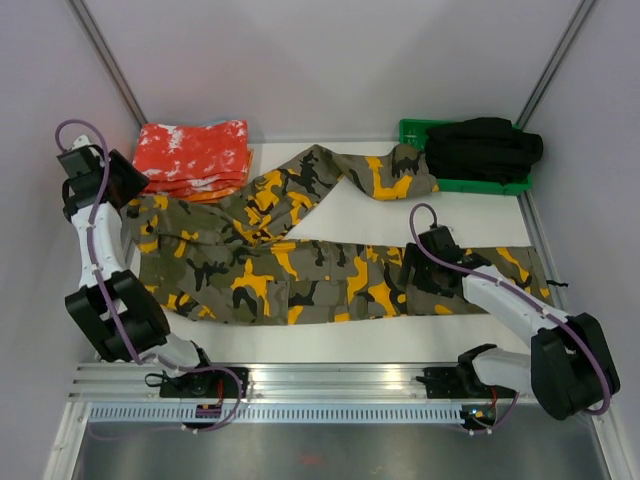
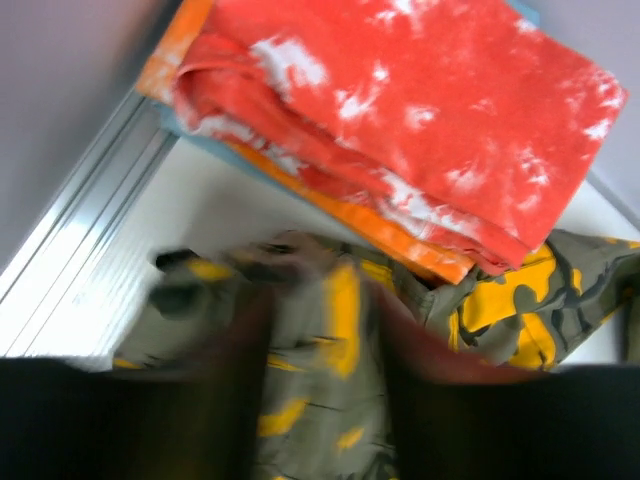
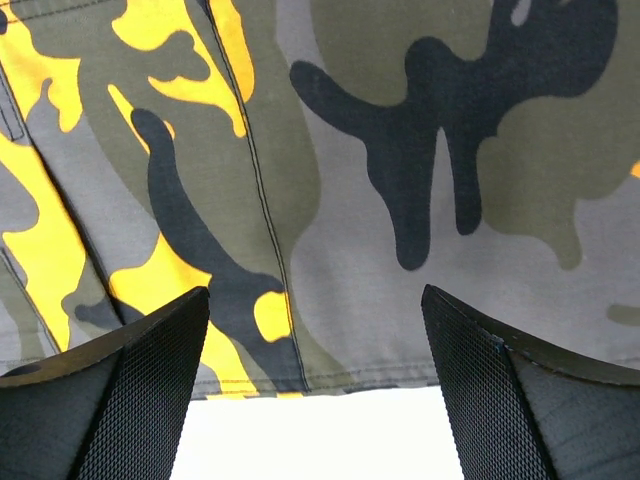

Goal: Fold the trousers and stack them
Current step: Flatten the trousers out

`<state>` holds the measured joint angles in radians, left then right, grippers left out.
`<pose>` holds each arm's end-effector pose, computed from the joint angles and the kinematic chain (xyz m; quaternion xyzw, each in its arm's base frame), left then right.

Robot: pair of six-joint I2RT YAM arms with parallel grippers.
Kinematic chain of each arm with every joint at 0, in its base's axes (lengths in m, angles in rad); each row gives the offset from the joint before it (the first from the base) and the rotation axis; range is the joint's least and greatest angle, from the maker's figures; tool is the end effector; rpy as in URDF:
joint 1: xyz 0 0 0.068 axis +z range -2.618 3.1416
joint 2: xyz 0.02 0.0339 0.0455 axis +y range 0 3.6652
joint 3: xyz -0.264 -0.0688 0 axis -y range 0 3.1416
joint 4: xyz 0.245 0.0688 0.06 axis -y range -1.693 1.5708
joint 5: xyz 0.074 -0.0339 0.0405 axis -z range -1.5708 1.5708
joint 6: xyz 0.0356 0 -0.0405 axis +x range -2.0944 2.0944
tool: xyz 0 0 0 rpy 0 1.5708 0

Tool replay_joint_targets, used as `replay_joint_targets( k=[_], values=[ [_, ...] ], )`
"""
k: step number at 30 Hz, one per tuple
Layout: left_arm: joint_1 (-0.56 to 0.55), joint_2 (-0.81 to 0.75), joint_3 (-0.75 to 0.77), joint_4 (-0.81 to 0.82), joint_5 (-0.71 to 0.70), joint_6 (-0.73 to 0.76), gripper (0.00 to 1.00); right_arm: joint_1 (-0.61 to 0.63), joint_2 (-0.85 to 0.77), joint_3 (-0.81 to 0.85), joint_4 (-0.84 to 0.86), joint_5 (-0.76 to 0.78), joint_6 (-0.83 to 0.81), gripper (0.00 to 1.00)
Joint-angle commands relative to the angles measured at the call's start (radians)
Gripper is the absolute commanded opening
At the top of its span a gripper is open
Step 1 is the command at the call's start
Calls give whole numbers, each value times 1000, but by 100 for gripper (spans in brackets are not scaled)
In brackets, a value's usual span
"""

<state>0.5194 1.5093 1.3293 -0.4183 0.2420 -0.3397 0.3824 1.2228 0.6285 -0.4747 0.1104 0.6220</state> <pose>0.3040 0.1640 0.3310 -0.3142 0.8214 -0.0647 0.4716 0.2048 0.0781 0.1783 0.1292 0.9586 0.0725 0.2430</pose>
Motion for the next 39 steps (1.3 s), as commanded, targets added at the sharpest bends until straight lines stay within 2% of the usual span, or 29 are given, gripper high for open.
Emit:
replay_joint_targets(
  k=[1,4,7,8,12,15,18,19,21,22,23,24,25,28,30,31,33,34,39],
  values=[
    [-33,5,97,-37,-69,28,64,0,-60,8,-34,8,19,94],
    [-33,-79,21,-69,-70,-4,79,0,-109,65,-70,8,-30,94],
    [-35,-246,-80,-111,-76,-40,83,0,-112,134,-90,0,-97,94],
    [-36,-346,-108,-120,-81,-57,84,0,-103,149,-93,-5,-110,94],
    [-39,-529,-327,-134,-79,-169,86,4,-34,166,-35,-90,-134,93],
    [-42,-589,-491,-128,-37,-264,79,7,0,129,31,-144,-110,83],
    [-61,-612,-652,-96,6,-350,63,9,-2,64,96,-144,-62,53],
    [-80,-621,-694,-58,5,-378,49,7,-5,24,105,-132,-50,42],
    [-93,-621,-783,-25,2,-407,28,7,-9,-15,131,-85,-13,36],
    [-110,-607,-807,17,3,-436,9,7,-9,-45,131,-66,-2,32],
    [-119,-597,-840,41,13,-447,3,7,-5,-56,130,-52,22,27],
    [-127,-583,-851,65,23,-456,2,7,3,-65,127,-37,34,22],
    [-156,-551,-858,91,39,-469,2,7,6,-76,128,-37,47,12],
    [-247,-496,-855,167,51,-511,2,6,0,-82,142,-38,93,0],
    [-318,-449,-837,210,46,-533,2,6,-19,-61,157,-29,110,0],
    [-403,-436,-826,214,10,-553,2,6,-23,-49,156,-14,111,0],
    [-496,-399,-797,219,-42,-564,2,4,-20,-11,145,64,110,0],
    [-594,-385,-785,222,-87,-576,2,3,-13,0,142,92,107,0],
    [-774,-279,-757,236,-208,-581,2,-52,115,45,179,80,61,0]
  ],
)
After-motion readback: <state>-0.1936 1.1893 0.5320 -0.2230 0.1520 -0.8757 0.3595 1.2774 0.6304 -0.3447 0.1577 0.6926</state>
